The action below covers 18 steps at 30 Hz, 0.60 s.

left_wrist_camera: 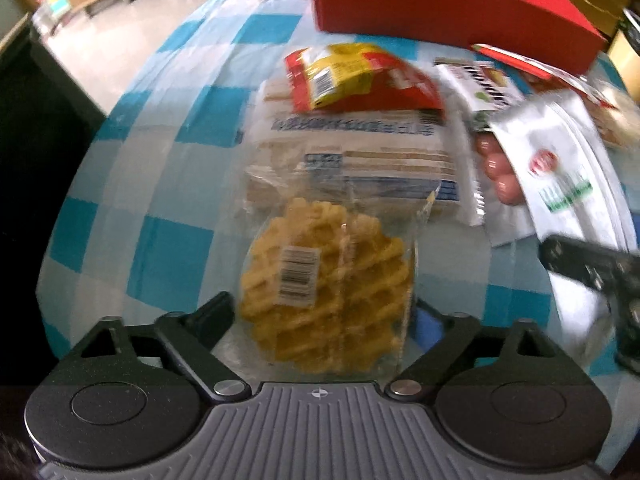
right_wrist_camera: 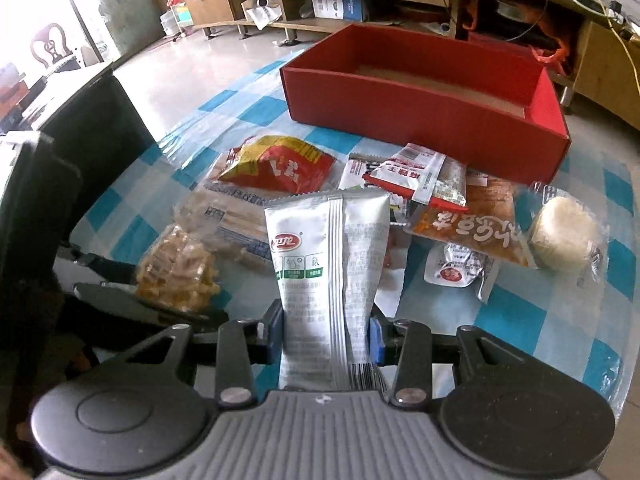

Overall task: Organize snacks
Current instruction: 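Close the left tool on the waffle pack while the right tool lifts the sachet, then carry the waffle pack and the sachet over the red box and lower them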

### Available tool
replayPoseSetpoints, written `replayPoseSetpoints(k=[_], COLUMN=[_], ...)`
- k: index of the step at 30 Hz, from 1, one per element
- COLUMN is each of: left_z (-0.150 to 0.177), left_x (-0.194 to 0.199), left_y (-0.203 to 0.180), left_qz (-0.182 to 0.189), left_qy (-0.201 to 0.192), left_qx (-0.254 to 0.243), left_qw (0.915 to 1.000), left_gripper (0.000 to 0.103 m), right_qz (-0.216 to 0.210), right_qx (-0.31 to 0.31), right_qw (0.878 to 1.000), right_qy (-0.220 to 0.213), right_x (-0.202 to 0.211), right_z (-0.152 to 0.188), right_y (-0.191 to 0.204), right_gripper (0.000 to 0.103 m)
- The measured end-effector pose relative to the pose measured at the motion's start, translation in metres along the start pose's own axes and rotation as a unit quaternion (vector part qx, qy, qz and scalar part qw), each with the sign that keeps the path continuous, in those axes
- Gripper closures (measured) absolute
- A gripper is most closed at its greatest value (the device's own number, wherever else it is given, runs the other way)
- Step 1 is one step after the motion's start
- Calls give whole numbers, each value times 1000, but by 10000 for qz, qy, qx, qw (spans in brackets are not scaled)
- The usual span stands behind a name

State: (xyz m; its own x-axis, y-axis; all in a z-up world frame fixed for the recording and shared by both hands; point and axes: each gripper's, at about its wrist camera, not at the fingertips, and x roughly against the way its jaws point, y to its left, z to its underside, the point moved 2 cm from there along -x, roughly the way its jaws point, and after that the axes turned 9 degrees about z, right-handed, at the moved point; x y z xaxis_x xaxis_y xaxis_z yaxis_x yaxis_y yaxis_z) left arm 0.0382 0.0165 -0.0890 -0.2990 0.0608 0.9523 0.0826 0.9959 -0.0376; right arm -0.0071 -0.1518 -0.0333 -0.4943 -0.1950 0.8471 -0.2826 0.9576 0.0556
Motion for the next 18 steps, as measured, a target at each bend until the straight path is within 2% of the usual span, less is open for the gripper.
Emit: replayPoseSetpoints(k=[5, 12, 18], left_z=[8, 18, 3], left_x=[10, 50, 67], left_y=[-12, -20, -31], left_qz=[9, -61, 121], left_qy=[-100, -540, -789], left_qx=[-288, -483, -674], left_qw=[9995, 9974, 9945], left_gripper=[19, 20, 20], right_qz=[60, 160, 200], right_qx=[-95, -51, -226], right_qw=[9999, 9995, 9985], right_qy=[-69, -278, -457], right_x=[7, 24, 42], right_z=[-3, -4, -5], right_y=[-3, 1, -5], right_gripper=[64, 63, 63])
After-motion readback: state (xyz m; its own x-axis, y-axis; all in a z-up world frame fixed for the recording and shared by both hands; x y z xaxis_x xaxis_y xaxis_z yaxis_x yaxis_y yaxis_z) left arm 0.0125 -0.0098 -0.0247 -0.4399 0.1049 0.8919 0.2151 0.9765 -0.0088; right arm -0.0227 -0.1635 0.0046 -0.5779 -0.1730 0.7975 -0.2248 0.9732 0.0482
